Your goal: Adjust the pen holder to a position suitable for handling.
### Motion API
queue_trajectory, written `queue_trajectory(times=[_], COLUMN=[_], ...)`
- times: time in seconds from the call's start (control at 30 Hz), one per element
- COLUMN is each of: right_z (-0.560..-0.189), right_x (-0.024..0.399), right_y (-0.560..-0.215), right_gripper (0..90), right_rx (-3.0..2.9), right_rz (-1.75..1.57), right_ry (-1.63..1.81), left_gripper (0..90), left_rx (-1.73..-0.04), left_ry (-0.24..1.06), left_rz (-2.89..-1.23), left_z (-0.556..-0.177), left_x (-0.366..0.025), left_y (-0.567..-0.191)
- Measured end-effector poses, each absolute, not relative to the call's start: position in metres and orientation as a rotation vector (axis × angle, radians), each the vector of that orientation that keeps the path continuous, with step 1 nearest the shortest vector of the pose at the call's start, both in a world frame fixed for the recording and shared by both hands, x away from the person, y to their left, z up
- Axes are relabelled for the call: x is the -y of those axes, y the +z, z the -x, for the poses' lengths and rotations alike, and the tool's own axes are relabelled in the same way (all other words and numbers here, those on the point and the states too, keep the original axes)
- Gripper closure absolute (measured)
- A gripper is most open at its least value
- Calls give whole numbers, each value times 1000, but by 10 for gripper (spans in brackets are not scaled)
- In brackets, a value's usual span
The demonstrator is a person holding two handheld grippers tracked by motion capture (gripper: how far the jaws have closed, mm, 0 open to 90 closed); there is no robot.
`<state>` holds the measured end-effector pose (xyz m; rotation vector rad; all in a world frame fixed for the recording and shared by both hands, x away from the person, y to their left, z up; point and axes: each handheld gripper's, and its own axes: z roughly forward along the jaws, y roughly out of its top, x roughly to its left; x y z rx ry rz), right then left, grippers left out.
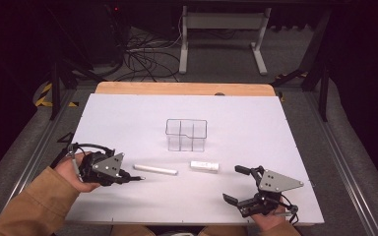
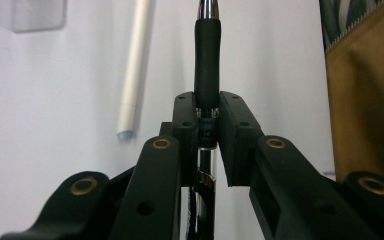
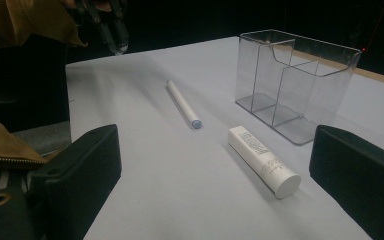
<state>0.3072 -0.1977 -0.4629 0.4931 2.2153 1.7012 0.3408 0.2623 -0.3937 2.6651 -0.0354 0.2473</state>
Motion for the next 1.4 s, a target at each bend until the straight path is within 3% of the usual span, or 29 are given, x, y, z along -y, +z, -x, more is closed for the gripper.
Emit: queue_trajectory(times=[0.8,1.4], right_z=[-307,-306], right_x=[198,199], right_y=[-463,-464], right_gripper=[69,69], right_rx=[-2214,-2211], right_rz=[-504,-503], right_ry=[1696,1696], left_gripper=[796,796], left_rx=[-138,-298], left_ry=[335,318], left_rz=[-2345,-2091], left_z=[-351,-367], left_x=[-259,-245], left_y=[-360,-348])
